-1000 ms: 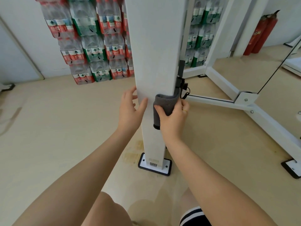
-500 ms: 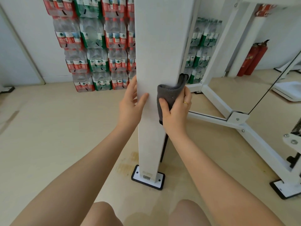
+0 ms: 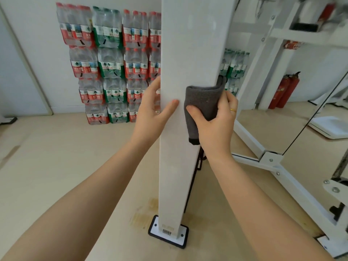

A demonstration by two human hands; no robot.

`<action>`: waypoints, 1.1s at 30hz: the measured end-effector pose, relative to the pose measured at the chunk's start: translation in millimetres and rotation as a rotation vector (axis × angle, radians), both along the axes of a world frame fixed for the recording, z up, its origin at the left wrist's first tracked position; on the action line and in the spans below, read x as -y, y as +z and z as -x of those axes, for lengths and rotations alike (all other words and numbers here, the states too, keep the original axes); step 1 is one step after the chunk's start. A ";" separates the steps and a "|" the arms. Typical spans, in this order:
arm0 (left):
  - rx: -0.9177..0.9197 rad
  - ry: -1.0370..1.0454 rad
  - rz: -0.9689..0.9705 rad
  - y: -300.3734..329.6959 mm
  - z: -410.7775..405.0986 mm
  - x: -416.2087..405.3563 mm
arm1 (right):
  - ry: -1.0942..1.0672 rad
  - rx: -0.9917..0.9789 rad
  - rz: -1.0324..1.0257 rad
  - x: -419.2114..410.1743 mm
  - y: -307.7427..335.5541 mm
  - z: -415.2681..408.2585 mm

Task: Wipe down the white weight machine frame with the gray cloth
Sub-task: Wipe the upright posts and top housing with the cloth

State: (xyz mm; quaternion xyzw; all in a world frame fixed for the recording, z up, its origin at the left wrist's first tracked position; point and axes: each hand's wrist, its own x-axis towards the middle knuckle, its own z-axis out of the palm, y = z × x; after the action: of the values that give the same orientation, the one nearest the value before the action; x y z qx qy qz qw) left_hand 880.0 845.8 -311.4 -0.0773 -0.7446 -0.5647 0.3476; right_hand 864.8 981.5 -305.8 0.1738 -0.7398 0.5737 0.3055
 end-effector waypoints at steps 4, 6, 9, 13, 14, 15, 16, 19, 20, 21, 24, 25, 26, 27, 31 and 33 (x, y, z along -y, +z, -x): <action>-0.011 0.162 0.184 50.5 1.4 5.4 | -0.044 -0.010 0.049 5.5 77.0 1.6; 0.062 0.145 0.206 81.6 -3.5 8.6 | -0.058 0.015 0.046 6.9 114.2 -0.4; 0.109 0.072 0.036 153.0 -5.9 8.6 | -0.060 0.083 0.028 7.4 169.1 -8.0; 0.113 0.020 -0.137 262.5 -4.9 6.7 | -0.065 0.093 -0.005 4.5 268.1 -9.3; 0.108 0.010 -0.141 287.0 -6.4 7.4 | -0.063 0.077 -0.006 4.8 297.0 -7.4; 0.110 -0.007 -0.148 311.1 -8.7 8.2 | -0.063 0.067 -0.004 5.7 325.4 -5.9; 0.113 -0.028 -0.148 333.5 -10.7 9.1 | -0.067 0.064 -0.001 6.7 351.2 -4.7; 0.123 -0.044 -0.085 388.5 -14.8 10.9 | -0.087 0.083 -0.031 5.3 400.0 -4.2; 0.131 -0.041 -0.058 401.6 -16.4 10.8 | -0.088 0.102 -0.052 3.9 406.2 -6.1; 0.137 -0.040 -0.036 411.2 -18.3 10.4 | -0.083 0.130 -0.067 2.7 407.6 -8.6; 0.172 -0.005 0.000 420.6 -27.1 7.8 | -0.067 0.244 -0.090 3.6 391.3 -19.8; 0.196 0.006 -0.009 420.2 -29.5 6.3 | -0.059 0.292 -0.096 5.0 383.3 -23.9; 0.221 0.009 -0.024 419.3 -31.7 5.0 | -0.046 0.337 -0.097 6.8 376.8 -28.0; 0.244 0.008 -0.033 419.0 -33.3 4.1 | -0.034 0.372 -0.092 8.3 373.3 -31.5; 0.284 -0.010 -0.044 426.8 -34.2 5.4 | -0.031 0.301 -0.075 11.3 396.6 -36.0; 0.275 -0.018 -0.045 432.9 -33.0 5.8 | -0.075 0.155 -0.049 11.4 424.9 -34.5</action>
State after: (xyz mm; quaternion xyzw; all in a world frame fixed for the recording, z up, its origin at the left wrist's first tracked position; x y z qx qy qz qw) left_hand 913.1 840.0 121.5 0.0019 -0.7716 -0.5897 0.2386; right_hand 899.4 970.1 119.1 0.1082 -0.7810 0.5554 0.2643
